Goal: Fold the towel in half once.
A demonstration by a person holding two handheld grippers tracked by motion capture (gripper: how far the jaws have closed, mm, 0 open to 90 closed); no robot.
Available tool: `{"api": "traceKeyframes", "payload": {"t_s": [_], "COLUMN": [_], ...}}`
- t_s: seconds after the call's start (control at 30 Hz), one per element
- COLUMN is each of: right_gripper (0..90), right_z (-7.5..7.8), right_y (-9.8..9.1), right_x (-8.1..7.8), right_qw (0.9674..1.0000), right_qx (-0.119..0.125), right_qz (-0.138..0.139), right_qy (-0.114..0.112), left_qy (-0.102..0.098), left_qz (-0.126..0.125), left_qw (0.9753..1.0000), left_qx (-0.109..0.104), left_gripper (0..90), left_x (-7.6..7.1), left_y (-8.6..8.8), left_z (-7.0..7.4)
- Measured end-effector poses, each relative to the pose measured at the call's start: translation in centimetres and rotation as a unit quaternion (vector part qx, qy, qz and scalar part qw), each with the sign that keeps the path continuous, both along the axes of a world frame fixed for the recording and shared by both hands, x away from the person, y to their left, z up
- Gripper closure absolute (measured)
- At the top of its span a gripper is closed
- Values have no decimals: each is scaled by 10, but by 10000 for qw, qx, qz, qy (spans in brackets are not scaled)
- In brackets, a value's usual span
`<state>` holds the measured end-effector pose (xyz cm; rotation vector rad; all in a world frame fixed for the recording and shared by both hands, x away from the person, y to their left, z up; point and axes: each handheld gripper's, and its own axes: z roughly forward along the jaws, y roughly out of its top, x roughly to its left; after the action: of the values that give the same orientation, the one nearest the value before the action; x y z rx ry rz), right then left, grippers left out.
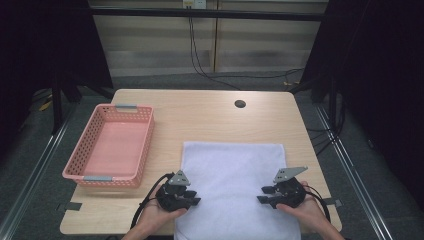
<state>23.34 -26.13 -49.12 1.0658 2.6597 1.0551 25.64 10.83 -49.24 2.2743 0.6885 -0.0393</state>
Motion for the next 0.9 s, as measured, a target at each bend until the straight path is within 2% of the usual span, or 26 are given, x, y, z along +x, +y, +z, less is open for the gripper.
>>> {"api": "traceKeyframes", "payload": {"t_s": [0.07,0.2,0.23,0.27,0.3,0.37,0.4,0.43,0.47,0.5,0.57,0.6,0.63,0.7,0.77,0.83,0.9], "right_gripper": [591,592,592,592,592,590,584,580,570,562,565,564,563,561,560,559,562], "right_z": [1,2,3,4,4,4,5,6,7,9,14,17,20,25,30,35,39], "right_y": [-2,-4,-4,-4,-5,-6,-5,-4,-4,-5,-9,-11,-17,-26,-38,-48,-54], "right_x": [-4,-20,-24,-29,-32,-35,-35,-33,-31,-27,-18,-12,-5,4,14,22,30], "right_qw": [9999,9995,9993,9991,9987,9987,9987,9988,9989,9994,9997,9997,9994,9984,9961,9940,9927], "right_qx": [61,96,83,73,117,92,57,113,154,166,218,246,234,325,402,450,414], "right_qz": [39,113,121,171,160,256,248,237,214,135,28,-58,-198,-405,-677,-841,-954], "right_qy": [119,292,330,388,469,438,432,423,376,271,129,13,-132,-237,-410,-533,-610], "left_qy": [90,132,95,148,167,178,133,102,169,196,88,123,126,-41,-37,-86,-196], "left_qz": [20,-127,-277,-359,-345,-458,-488,-334,-275,-213,-87,83,147,273,372,453,493], "left_qw": [9999,9998,9996,9992,9992,9988,9987,9994,9992,9990,9993,9991,9990,9986,9984,9979,9978], "left_qx": [-51,12,31,47,64,-24,-9,-85,-252,-352,-354,-393,-405,-451,-428,-464,-387], "left_gripper": [694,694,692,689,688,666,645,633,622,609,594,587,574,568,562,560,559], "left_x": [-5,-23,-29,-32,-35,-35,-32,-28,-20,-12,3,13,18,30,40,47,58], "left_y": [2,3,3,3,3,3,3,2,3,4,5,7,7,9,10,9,8], "left_z": [0,2,2,3,4,6,8,9,10,11,14,15,15,18,19,21,23]}}
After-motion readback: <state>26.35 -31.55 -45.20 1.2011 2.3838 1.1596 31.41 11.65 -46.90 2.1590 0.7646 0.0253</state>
